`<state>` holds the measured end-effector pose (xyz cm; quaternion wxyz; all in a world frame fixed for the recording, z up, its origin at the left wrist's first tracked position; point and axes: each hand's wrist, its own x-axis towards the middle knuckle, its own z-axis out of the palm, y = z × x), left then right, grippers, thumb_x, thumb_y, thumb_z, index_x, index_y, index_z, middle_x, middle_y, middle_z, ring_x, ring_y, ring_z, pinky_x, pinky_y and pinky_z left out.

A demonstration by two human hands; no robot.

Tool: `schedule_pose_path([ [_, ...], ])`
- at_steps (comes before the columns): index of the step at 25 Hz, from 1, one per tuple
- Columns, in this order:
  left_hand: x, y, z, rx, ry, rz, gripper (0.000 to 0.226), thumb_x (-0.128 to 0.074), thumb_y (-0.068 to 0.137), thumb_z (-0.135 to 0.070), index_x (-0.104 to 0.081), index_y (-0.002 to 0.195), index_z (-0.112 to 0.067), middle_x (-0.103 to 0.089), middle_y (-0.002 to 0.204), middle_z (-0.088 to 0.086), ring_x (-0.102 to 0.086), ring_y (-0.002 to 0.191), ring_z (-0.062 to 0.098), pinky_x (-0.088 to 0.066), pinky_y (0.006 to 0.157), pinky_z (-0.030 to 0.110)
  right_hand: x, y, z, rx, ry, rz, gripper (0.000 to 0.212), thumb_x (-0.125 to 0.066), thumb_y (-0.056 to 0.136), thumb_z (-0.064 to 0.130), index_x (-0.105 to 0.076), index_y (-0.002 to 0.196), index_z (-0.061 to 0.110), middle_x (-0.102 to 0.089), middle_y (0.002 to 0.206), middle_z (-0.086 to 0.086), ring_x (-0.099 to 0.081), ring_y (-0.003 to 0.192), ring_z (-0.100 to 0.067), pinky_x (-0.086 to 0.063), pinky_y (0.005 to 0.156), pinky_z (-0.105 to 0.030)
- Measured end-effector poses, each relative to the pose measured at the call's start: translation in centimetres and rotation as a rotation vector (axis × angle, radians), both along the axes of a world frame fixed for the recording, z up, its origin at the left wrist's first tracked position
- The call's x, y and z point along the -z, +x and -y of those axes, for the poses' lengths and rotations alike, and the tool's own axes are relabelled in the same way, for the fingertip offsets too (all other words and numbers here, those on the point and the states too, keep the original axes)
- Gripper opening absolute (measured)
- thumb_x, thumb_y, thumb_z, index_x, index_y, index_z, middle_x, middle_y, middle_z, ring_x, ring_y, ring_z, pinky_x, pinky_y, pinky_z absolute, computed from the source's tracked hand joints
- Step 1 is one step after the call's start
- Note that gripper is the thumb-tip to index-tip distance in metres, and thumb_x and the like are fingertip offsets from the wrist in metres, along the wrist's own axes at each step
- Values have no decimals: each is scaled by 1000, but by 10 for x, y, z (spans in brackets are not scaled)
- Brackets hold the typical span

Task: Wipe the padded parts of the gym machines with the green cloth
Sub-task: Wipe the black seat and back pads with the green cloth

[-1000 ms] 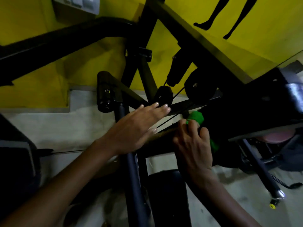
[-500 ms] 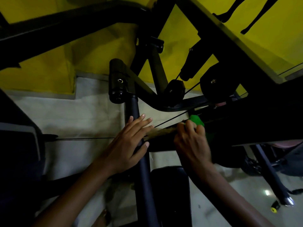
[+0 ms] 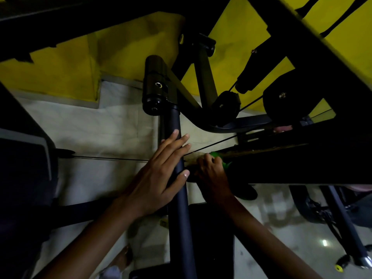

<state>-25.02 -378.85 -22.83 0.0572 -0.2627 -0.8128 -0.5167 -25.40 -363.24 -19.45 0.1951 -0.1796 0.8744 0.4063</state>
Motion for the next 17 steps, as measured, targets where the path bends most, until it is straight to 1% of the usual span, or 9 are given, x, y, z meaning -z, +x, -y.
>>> schedule_pose_path([
  [2,-2,4,-1,-16,10,24,55,-42,95,-30,-37,143,-4,-25,156,4,-9,148,16,-13,119,31,0,-2,-4,17,-64,26,34,-35,93,22,-60,113,13,-51,115,-12,-45,108,-31,-37,82,-37],
  [5,-4,5,-4,-40,3,48,58,-42,95,-29,-32,146,-2,-22,157,4,-7,148,15,-12,119,28,-7,4,-5,-41,-46,-46,47,-24,78,22,-70,88,22,-61,93,-4,-54,89,-24,-41,68,-34],
  [7,-6,8,-7,-80,2,67,60,-42,94,-30,-30,147,-3,-21,158,3,-8,148,14,-12,119,27,5,4,-10,-92,34,18,44,-24,86,21,-65,104,20,-56,105,-7,-50,99,-27,-38,73,-36],
  [9,-6,13,-7,-121,16,83,62,-43,94,-32,-30,147,-4,-21,158,2,-9,147,12,-13,118,24,26,-7,-11,-72,17,44,36,-31,96,23,-56,120,13,-50,119,-14,-43,113,-33,-38,84,-40],
  [11,-4,16,-6,-145,33,100,63,-46,93,-34,-29,147,-6,-20,158,0,-11,147,11,-15,117,24,39,-12,-9,-61,-2,76,36,-33,98,23,-51,126,9,-47,126,-18,-39,121,-37,-38,93,-44],
  [13,-3,17,-5,-146,62,133,64,-46,94,-35,-28,148,-8,-19,159,-2,-11,147,11,-17,118,27,41,-5,-12,-64,-21,40,37,-33,93,21,-61,116,16,-56,116,-11,-48,113,-32,-42,87,-40],
  [15,-3,18,-7,-151,102,161,64,-46,94,-34,-26,149,-9,-17,159,-3,-11,147,11,-17,118,30,37,1,-15,-83,-43,-64,36,-37,78,26,-72,87,26,-64,90,0,-58,87,-20,-44,69,-32],
  [16,-3,19,-9,-160,123,171,63,-45,94,-33,-26,149,-9,-17,159,-3,-11,147,11,-18,118,32,38,2,-15,-96,-41,-100,36,-37,75,28,-73,80,26,-63,85,1,-57,80,-18,-42,65,-31],
  [17,-3,20,-11,-168,145,180,63,-45,95,-32,-25,149,-9,-17,159,-3,-11,147,11,-18,118,32,41,4,-15,-88,-24,-103,40,-33,76,26,-72,82,24,-63,87,-2,-56,80,-19,-42,65,-32],
])
